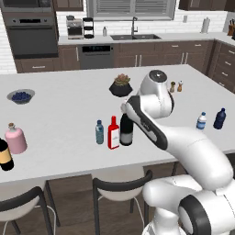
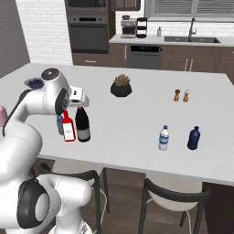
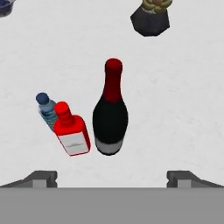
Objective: Move the plastic bottles in the middle to the plastics group, and the glass bottles in the middle to the glass group.
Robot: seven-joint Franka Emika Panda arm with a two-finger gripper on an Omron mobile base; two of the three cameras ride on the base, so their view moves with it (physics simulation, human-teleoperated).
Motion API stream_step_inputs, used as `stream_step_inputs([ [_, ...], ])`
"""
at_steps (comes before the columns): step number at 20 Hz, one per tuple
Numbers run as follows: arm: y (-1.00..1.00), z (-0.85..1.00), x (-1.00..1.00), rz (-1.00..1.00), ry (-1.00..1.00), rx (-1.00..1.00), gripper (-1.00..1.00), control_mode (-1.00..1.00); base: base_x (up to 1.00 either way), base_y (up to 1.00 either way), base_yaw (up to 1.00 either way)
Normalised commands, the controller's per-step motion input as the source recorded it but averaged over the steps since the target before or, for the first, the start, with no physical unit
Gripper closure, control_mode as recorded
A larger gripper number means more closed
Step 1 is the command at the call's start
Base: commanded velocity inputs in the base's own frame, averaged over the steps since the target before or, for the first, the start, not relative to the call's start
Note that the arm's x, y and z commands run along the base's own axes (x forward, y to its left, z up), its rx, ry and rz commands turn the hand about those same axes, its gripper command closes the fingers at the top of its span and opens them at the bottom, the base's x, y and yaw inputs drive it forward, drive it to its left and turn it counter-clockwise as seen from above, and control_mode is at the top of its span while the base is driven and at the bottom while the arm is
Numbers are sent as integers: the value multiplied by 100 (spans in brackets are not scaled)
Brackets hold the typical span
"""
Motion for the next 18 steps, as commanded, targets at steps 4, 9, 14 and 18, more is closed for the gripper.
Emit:
stream_step_inputs([
  [4,4,-2,28,0,12,-3,-100,-100,0,0,0],
  [9,0,-15,26,0,10,0,-100,-100,0,0,0],
  [14,0,-39,24,1,1,0,-100,-100,0,0,0],
  [18,0,-41,39,2,0,0,-100,-100,0,0,0],
])
